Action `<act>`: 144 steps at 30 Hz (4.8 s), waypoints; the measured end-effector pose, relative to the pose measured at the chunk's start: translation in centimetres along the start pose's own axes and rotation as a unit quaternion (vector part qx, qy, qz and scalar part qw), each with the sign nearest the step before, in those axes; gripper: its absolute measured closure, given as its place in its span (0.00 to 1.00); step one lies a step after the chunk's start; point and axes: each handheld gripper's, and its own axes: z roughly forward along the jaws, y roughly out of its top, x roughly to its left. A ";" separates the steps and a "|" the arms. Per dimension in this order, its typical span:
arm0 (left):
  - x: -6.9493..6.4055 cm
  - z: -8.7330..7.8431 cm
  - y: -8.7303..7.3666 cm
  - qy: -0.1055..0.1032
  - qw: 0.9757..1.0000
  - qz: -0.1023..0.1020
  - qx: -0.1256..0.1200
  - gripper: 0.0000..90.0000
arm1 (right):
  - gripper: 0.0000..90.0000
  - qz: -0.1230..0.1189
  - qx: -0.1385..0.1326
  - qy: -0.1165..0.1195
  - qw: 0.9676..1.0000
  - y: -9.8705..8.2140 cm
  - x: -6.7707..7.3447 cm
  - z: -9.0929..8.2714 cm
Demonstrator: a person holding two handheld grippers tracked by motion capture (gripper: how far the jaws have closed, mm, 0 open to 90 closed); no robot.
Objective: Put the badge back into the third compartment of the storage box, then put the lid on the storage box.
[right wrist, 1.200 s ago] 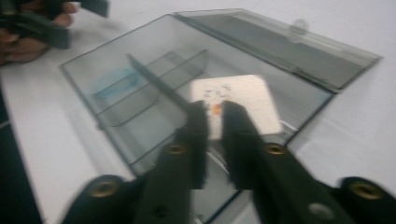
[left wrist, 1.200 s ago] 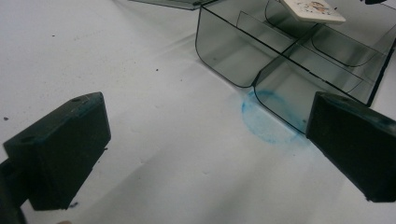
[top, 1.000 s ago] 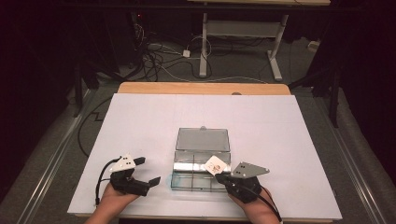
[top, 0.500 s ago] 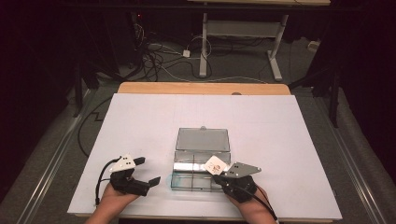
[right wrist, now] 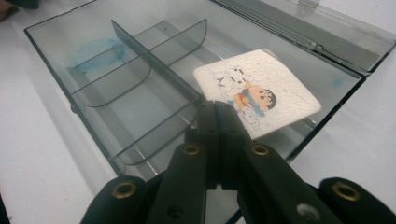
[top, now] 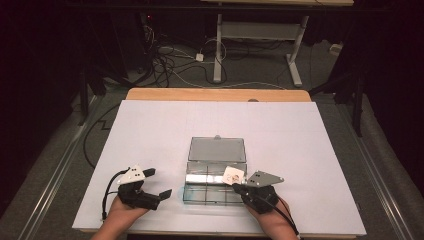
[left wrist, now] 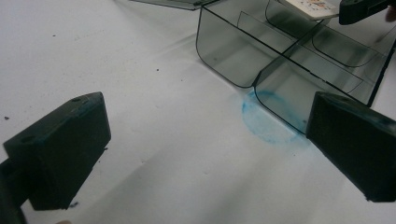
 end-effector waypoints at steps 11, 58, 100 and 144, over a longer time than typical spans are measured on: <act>0.0 0.0 0.0 0.000 1.000 0.000 0.000 0.00 | 1.00 0.008 -0.004 -0.009 1.000 0.1 -0.2 0.2; -0.1 -0.2 -0.2 0.004 1.000 0.000 -0.012 0.00 | 0.52 0.076 -0.037 -0.049 0.995 -5.5 -5.2 -4.9; 2.0 3.8 5.8 0.004 0.999 -0.034 0.009 0.00 | 0.00 0.106 -0.071 -0.080 0.989 -1.4 -6.8 -3.6; 5.1 11.1 9.1 0.008 0.995 -0.088 0.039 0.01 | 0.07 0.167 -0.013 -0.040 0.985 4.0 -9.8 6.1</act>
